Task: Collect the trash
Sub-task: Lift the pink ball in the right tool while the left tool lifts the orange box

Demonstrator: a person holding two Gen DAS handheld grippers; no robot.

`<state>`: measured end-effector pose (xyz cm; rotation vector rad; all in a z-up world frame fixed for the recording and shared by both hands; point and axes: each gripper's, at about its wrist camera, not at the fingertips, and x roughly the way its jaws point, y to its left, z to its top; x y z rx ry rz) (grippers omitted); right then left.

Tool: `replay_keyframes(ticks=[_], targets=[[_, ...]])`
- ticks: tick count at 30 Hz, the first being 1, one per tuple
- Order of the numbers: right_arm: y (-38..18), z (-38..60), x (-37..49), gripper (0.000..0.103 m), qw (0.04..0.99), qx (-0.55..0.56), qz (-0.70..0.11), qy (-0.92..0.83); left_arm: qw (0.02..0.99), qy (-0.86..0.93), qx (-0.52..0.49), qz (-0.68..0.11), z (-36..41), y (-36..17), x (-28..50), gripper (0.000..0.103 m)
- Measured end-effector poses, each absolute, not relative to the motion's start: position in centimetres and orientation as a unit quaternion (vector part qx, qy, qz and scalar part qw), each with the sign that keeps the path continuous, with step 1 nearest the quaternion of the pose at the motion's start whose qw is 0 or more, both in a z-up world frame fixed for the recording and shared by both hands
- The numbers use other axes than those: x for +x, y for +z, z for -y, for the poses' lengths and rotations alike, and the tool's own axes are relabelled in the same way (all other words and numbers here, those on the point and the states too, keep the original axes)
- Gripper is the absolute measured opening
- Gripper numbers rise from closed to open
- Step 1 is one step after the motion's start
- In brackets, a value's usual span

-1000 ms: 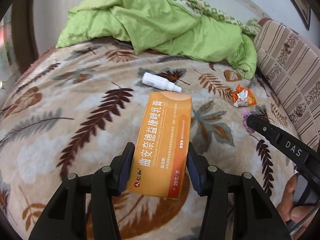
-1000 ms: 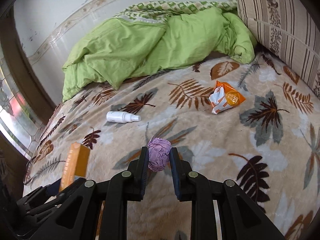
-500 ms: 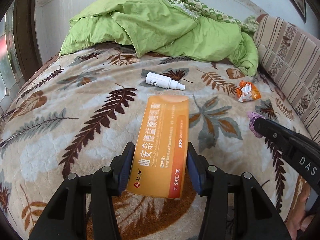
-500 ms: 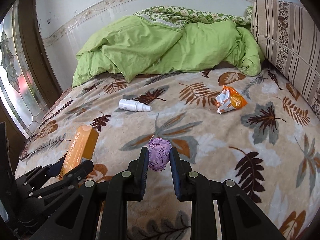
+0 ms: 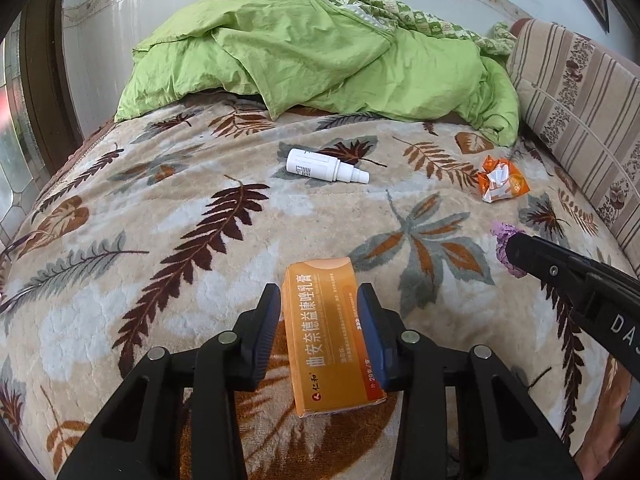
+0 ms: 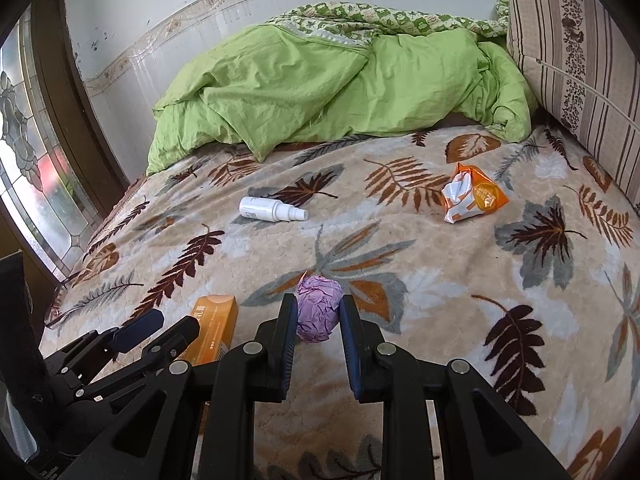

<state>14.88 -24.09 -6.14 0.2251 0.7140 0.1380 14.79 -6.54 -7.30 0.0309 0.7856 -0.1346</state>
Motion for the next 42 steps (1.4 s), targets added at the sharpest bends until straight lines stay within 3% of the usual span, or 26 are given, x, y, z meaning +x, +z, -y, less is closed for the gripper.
replay_keyframes(ticks=[7, 12, 15, 22, 29, 42], targets=[[-6.4, 24.4, 14.9, 0.023, 0.925, 0.12, -0.353, 0.066, 0.894, -0.096, -0.07, -0.433, 3.6, -8.4, 16.0, 0.035], [-6.3, 24.9, 14.9, 0.023, 0.926, 0.126, -0.351, 0.061, 0.883, -0.108, -0.094, -0.448, 2.8, -9.0, 16.1, 0.058], [-6.2, 25.1, 15.0, 0.023, 0.926, 0.131, -0.35, 0.062, 0.881, -0.119, -0.087, -0.45, 3.7, -9.1, 16.1, 0.062], [-6.2, 25.2, 15.1, 0.023, 0.925, 0.134, -0.349, 0.065, 0.877, -0.11, -0.023, -0.467, 6.2, -10.2, 15.9, 0.063], [-6.1, 25.1, 15.0, 0.023, 0.925, 0.135, -0.349, 0.068, 0.88, -0.088, -0.023, -0.467, 5.7, -10.8, 16.6, 0.049], [-6.0, 24.6, 15.0, 0.023, 0.927, 0.129, -0.345, 0.072, 0.921, -0.054, -0.016, -0.385, 4.9, -7.7, 15.6, 0.048]])
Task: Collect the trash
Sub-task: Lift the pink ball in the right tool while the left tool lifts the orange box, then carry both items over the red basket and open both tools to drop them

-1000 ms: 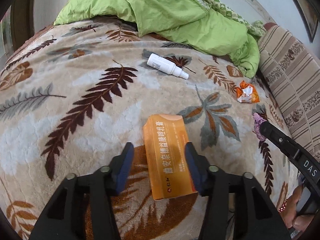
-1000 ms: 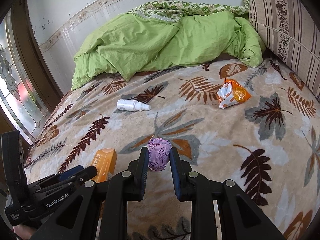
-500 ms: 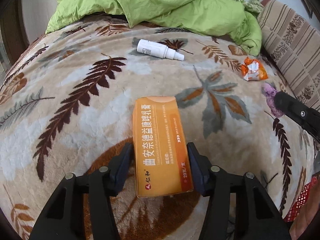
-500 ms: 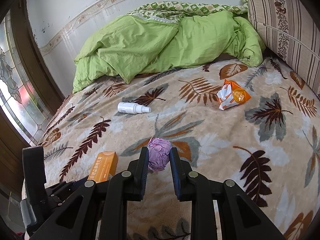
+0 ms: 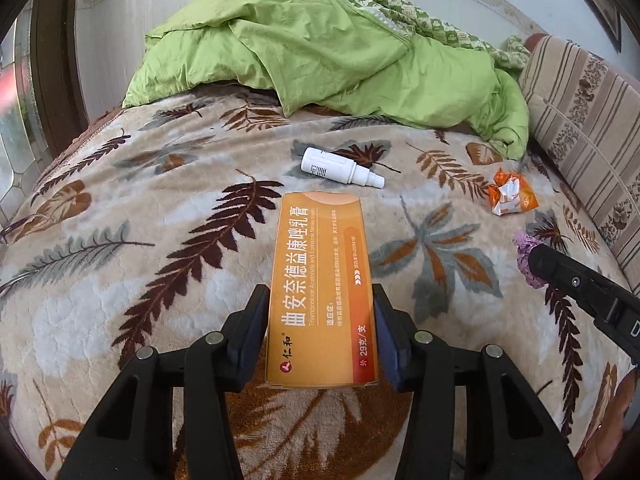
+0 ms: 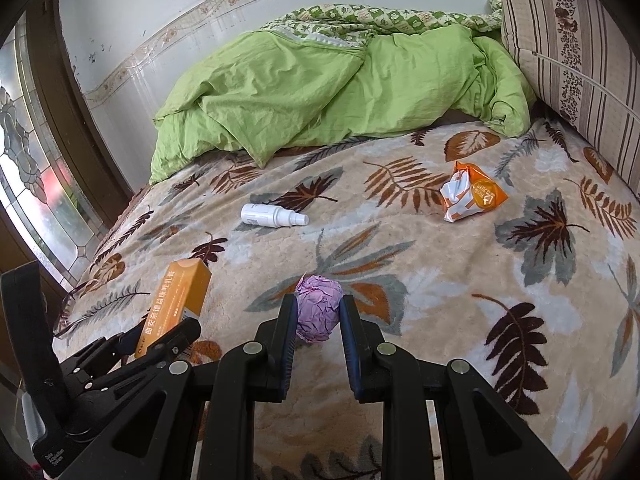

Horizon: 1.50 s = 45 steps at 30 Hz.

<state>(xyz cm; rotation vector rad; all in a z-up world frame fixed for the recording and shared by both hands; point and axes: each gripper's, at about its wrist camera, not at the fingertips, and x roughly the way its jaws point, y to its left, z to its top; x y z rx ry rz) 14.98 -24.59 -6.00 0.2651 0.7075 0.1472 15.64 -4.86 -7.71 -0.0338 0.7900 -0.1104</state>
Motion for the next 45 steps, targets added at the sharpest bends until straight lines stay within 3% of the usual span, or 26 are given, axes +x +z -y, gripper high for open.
replay_keyframes(ticks=[35, 45], targets=[[-6.2, 24.2, 14.9, 0.023, 0.923, 0.141, -0.348, 0.085, 0.936, -0.054, 0.032, -0.347, 6.8, -6.7, 14.0, 0.048], [-3.6, 30.3, 8.5, 0.023, 0.912, 0.247, -0.319, 0.077, 0.922, -0.188, 0.017, -0.337, 10.0, -3.6, 9.1, 0.048]])
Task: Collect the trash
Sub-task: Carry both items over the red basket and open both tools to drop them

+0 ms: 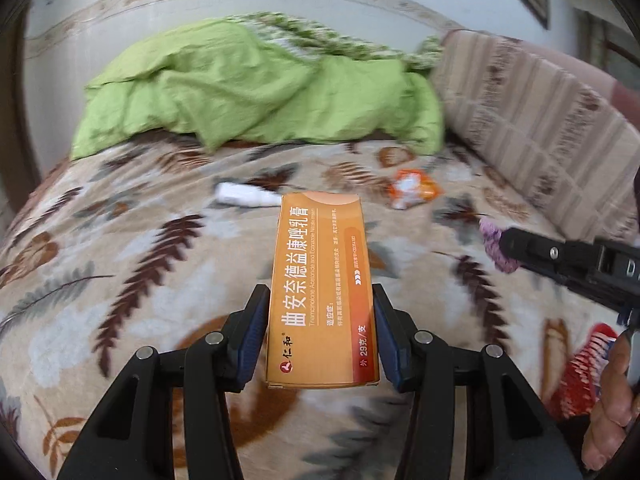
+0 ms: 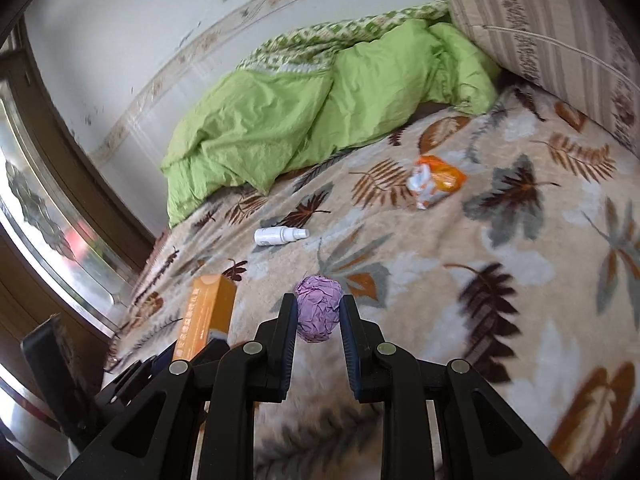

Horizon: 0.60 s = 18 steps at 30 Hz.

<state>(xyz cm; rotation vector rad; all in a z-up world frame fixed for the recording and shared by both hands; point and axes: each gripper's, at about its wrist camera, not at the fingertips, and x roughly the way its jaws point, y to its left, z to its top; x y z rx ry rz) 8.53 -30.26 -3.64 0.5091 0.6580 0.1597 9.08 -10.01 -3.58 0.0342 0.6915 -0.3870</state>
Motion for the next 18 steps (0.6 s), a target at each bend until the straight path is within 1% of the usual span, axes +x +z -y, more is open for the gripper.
replay_keyframes(ticks=[6, 11, 15, 18], targets=[[-2.7, 38.5, -1.5, 0.023, 0.905, 0.295, -0.304, 0.028, 0.876, -0.327, 0.026, -0.354, 17.1, -1.7, 4.5, 0.048], [-2.3, 46.0, -10.5, 0.023, 0.899, 0.324, -0.288, -0.062, 0.823, -0.428, 0.045, -0.371, 24.4, -0.5, 0.2, 0.049], [-2.9, 50.6, -16.4, 0.023, 0.885, 0.347, -0.279, -0.133, 0.763, -0.5, 0.059, -0.405, 30.9, -0.8, -2.8, 0.049], [-3.9, 53.2, -19.0, 0.023, 0.871, 0.37, -0.278, -0.166, 0.724, -0.534, 0.077, -0.431, 35.1, -1.8, -4.6, 0.049]])
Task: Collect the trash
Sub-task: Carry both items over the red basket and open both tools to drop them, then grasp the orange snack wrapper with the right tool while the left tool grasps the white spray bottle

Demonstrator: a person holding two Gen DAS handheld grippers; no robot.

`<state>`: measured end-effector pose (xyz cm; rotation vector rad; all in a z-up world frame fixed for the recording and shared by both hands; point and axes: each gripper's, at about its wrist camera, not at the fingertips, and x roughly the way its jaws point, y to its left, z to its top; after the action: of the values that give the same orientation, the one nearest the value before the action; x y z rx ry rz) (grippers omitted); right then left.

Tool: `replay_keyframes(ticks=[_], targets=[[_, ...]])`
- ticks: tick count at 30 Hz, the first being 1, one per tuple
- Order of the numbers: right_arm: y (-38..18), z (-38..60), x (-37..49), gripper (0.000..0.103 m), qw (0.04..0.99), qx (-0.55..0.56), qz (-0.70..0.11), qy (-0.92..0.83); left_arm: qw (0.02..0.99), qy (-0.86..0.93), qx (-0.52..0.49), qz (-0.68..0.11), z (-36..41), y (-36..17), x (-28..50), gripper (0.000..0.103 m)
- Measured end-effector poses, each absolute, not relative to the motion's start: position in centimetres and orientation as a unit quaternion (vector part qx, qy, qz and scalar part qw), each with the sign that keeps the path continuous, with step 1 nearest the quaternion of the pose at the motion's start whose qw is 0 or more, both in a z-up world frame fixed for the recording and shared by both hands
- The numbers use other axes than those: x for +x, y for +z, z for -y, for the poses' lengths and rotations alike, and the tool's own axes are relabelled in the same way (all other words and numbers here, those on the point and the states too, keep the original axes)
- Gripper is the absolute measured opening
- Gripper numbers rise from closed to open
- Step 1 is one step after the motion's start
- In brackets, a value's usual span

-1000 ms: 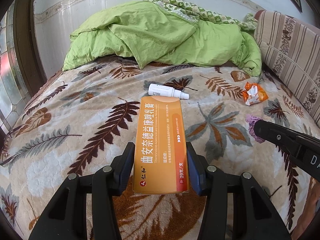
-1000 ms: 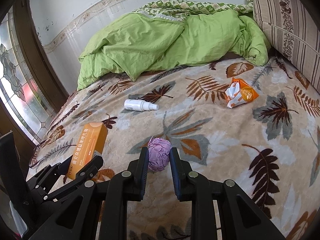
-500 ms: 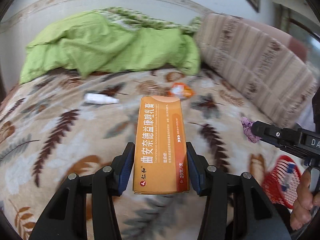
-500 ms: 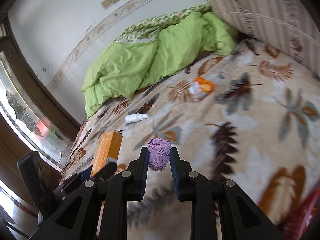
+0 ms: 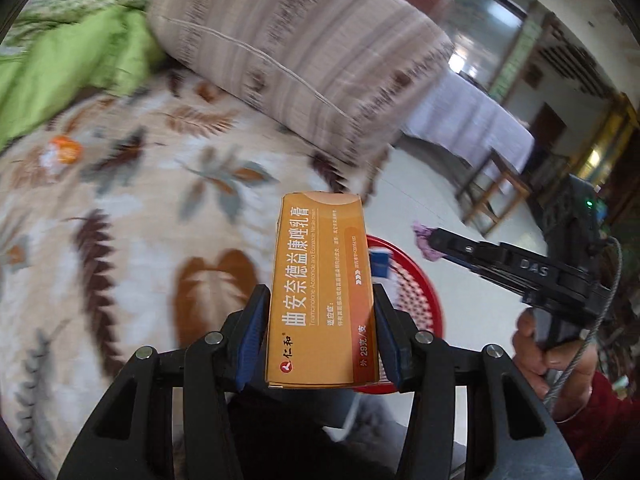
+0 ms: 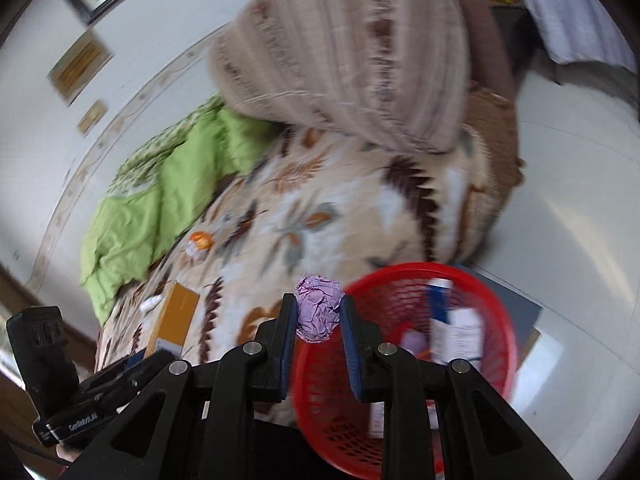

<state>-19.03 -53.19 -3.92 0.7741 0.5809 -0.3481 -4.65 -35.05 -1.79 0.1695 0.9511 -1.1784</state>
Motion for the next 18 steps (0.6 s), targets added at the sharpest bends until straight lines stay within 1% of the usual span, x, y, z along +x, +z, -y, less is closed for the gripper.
replay_keyframes(ticks=[4, 5, 7, 9, 14, 18], targets=[[-5.6, 55.2, -20.8, 0.024, 0.853, 0.391, -0.288, -0.189, 0.703, -0.541, 0.108, -0.448, 39.0, -3.4, -6.2, 0.05], [-6.1, 55.6, -21.0, 0.031, 0.849, 0.395, -0.295, -0.191, 0.699, -0.54, 0.113, -0.455, 39.6, -3.7, -6.3, 0.051], [-6.7, 56.0, -21.4, 0.039, 0.843, 0.397, -0.3, -0.205, 0.698, -0.538, 0.107, -0.46, 39.6, -3.8, -6.4, 0.051], [-6.8, 56.4, -21.4, 0.039, 0.842, 0.4, -0.298, -0.204, 0.703, -0.536, 0.097, -0.457, 39.0, -3.5, -6.1, 0.055], [-6.1, 56.1, -20.3, 0.039, 0.854, 0.389, -0.289, -0.188, 0.733, -0.508, 0.072, -0.448, 35.8, -2.7, -3.5, 0.057], [-5.6, 54.5, -17.3, 0.041, 0.861, 0.387, -0.294, -0.15, 0.767, -0.467, 0.065, -0.435, 31.9, -2.5, -0.8, 0.059]])
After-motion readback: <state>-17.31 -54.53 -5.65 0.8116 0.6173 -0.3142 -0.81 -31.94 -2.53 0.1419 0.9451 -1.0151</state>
